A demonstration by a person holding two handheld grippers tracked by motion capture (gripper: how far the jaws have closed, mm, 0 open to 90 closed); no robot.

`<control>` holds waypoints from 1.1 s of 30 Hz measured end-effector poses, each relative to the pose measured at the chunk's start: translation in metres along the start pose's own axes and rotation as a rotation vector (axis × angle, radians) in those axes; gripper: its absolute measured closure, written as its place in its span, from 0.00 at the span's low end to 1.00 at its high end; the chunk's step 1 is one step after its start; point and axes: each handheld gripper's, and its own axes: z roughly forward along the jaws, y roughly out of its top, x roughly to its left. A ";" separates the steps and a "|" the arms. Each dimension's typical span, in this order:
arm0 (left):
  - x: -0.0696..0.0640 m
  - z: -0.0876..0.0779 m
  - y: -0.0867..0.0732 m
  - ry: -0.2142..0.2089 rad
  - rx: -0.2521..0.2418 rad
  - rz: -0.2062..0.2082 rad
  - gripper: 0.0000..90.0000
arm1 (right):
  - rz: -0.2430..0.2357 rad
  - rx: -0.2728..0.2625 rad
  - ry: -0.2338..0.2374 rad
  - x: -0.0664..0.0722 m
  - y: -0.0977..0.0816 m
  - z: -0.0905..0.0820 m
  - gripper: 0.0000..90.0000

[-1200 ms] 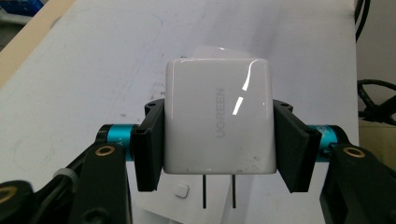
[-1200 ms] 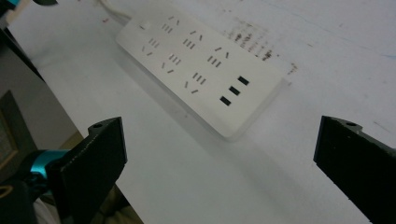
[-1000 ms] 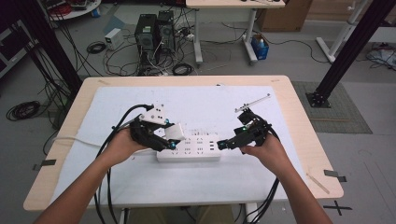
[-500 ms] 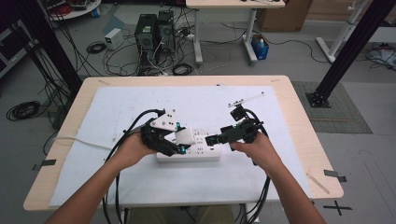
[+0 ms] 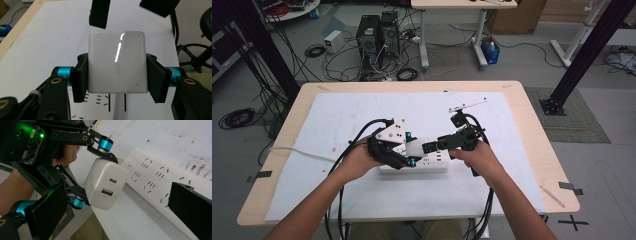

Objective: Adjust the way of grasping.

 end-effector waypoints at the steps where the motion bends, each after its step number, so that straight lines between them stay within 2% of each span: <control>1: 0.000 0.000 0.001 0.000 -0.004 0.005 0.47 | -0.002 0.002 0.003 0.000 0.000 0.001 0.02; 7: -0.003 0.003 0.004 0.003 -0.009 0.027 0.47 | 0.022 0.017 0.030 0.003 0.005 0.013 0.02; 9: -0.004 0.002 0.005 0.005 -0.011 0.031 0.47 | 0.026 0.021 0.042 0.004 0.006 0.017 0.06; 14: -0.003 0.001 0.006 0.005 -0.014 0.041 0.47 | 0.062 0.034 0.060 0.001 0.006 0.023 0.07; 15: -0.003 0.001 0.006 0.006 -0.014 0.040 0.47 | 0.075 0.028 0.076 0.000 0.006 0.022 0.15; 16: -0.003 0.001 0.006 0.008 -0.016 0.037 0.47 | 0.075 0.028 0.076 0.000 0.006 0.022 0.15; 17: -0.003 0.001 0.006 0.007 -0.017 0.036 0.47 | 0.074 0.017 0.092 -0.002 0.006 0.022 0.19; 19: -0.003 0.002 0.006 0.008 -0.014 0.045 0.47 | 0.091 0.009 0.110 -0.003 0.005 0.021 0.19; 21: -0.004 0.002 0.006 0.010 -0.017 0.044 0.47 | 0.098 0.013 0.109 -0.003 0.005 0.021 0.20; 23: -0.004 0.003 0.006 0.011 -0.017 0.048 0.47 | 0.095 0.013 0.113 -0.005 0.004 0.021 0.27; 25: -0.005 0.004 0.006 0.010 -0.016 0.049 0.47 | 0.107 0.007 0.124 -0.006 0.003 0.021 0.28; 28: -0.005 0.003 0.007 0.012 -0.014 0.054 0.47 | 0.131 0.013 0.130 -0.007 0.001 0.021 0.30; 31: -0.005 0.004 0.007 0.013 -0.015 0.049 0.47 | 0.197 0.011 0.142 -0.010 0.000 0.021 0.33; 33: -0.005 0.004 0.007 0.013 -0.014 0.052 0.47 | 0.207 0.006 0.147 -0.011 -0.001 0.020 0.36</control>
